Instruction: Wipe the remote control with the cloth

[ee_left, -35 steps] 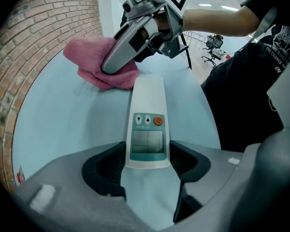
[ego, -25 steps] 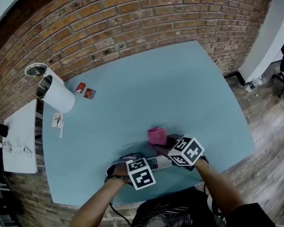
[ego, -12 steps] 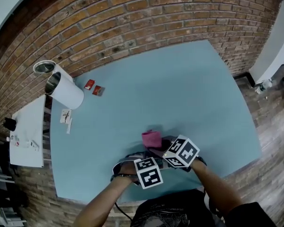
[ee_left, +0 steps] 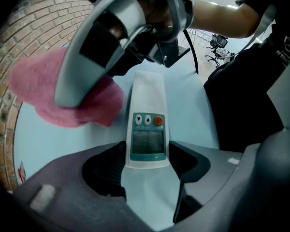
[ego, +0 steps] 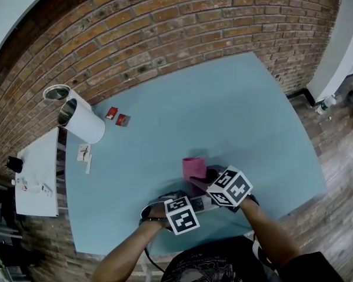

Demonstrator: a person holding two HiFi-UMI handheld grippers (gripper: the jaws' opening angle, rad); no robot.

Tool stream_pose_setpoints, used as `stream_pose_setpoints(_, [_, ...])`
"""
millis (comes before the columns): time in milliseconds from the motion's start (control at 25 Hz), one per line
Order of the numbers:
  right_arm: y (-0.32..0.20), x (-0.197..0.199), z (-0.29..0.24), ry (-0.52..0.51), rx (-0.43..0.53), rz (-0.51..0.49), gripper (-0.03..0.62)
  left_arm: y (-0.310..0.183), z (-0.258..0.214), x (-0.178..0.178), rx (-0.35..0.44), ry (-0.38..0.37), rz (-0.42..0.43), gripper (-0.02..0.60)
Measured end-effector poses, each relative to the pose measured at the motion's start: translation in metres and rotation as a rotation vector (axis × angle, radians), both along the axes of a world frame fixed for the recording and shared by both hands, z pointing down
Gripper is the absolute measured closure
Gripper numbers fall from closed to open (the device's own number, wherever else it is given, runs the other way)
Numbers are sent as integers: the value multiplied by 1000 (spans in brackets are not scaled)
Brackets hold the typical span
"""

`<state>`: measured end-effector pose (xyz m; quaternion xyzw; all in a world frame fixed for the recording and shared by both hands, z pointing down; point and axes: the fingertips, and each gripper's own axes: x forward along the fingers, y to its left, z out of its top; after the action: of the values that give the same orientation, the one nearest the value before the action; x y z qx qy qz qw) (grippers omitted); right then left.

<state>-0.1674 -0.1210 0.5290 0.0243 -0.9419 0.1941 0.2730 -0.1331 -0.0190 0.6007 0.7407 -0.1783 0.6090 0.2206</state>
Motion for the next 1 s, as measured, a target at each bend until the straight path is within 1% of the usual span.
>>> stream_pose_setpoints(80, [-18, 19, -11, -34, 1, 106, 527, 1, -1, 0, -5, 16, -14, 296])
stream_pose_setpoints(160, [-36, 44, -23, -76, -17, 222, 528, 0, -3, 0, -27, 41, -38, 298])
stream_pose_setpoints(240, [-49, 73, -31, -117, -41, 338, 528, -1, -6, 0, -68, 76, -81, 298])
stream_pose_setpoints(320, [-58, 99, -35, -146, -59, 443, 528, 2, -10, 4, -129, 145, -148, 298])
stream_pose_setpoints(440, [-62, 132, -35, -175, -85, 564, 528, 11, -17, 13, -233, 292, -262, 298])
stream_pose_setpoints(560, [-57, 152, -32, -202, -107, 639, 528, 16, -26, 22, -343, 465, -404, 299])
stream_pose_setpoints(680, [-47, 160, -26, -219, -120, 669, 528, 14, -42, 31, -488, 704, -582, 299])
stream_pose_setpoints(800, [-36, 164, -22, -236, -115, 692, 528, 9, -56, 34, -629, 937, -729, 302])
stream_pose_setpoints(880, [-31, 166, -22, -251, -104, 717, 528, 7, -60, 33, -700, 1044, -811, 304])
stream_pose_setpoints(960, [-29, 171, -23, -264, -93, 750, 528, 7, -63, 33, -753, 1119, -881, 305])
stream_pose_setpoints(1000, [-29, 174, -23, -269, -88, 770, 528, 5, -64, 32, -765, 1153, -910, 305])
